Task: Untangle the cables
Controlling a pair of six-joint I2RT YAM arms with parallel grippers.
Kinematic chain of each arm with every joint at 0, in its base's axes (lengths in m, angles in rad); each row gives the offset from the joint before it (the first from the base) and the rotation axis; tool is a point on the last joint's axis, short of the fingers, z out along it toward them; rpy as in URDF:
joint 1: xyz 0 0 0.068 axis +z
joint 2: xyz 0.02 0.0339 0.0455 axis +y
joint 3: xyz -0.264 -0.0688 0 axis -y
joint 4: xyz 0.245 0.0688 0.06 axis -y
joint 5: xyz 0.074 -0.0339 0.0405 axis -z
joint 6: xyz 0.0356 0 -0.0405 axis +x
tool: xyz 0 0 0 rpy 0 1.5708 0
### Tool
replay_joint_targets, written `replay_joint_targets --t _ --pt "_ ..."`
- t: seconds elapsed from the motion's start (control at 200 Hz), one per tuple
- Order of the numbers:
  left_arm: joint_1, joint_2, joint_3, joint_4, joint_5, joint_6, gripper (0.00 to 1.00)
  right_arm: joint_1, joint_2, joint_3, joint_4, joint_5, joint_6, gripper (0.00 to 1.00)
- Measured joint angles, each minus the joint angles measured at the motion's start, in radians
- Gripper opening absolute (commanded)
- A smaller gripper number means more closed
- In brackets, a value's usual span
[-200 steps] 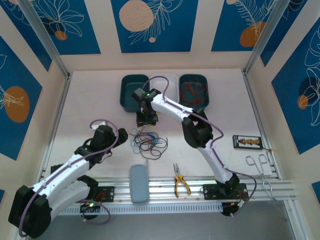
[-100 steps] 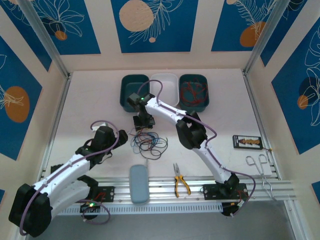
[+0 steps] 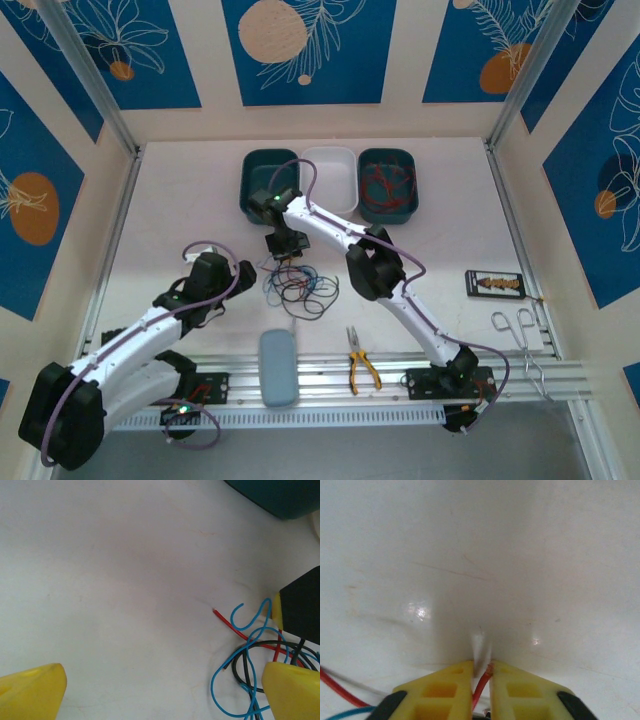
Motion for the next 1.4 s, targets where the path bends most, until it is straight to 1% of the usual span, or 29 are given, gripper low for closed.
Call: replay_joint_targets --t 0.21,0.315,0.57,0.675,0.84,1.08,1.396 --pt "0.0 0.016 0.0 0.015 0.007 0.0 1.0 0.0 0.012 0.029 -0.007 0.0 -0.031 0.0" --pt "0.0 0.02 0.0 0.016 0.008 0.0 1.0 0.0 0.022 0.054 0.006 -0.011 -0.041 0.0" --pt "0.0 0.021 0.0 0.045 0.027 0.005 1.0 -0.026 0.007 0.049 0.137 -0.062 -0.053 0.0" --pt "0.0 0.031 0.0 0.064 0.041 0.012 1.0 -0.048 -0.046 0.012 0.171 -0.07 -0.064 0.0" --pt "0.0 0.04 0.0 0.098 0.061 0.027 1.0 -0.071 -0.174 -0.044 0.231 -0.078 -0.075 0.0" --pt "0.0 0.046 0.0 0.121 0.083 0.038 1.0 -0.064 -0.327 -0.109 0.293 -0.087 -0.083 0.0" --pt "0.0 0.064 0.0 0.156 0.091 0.038 1.0 -0.055 -0.465 -0.234 0.365 -0.117 -0.091 0.0"
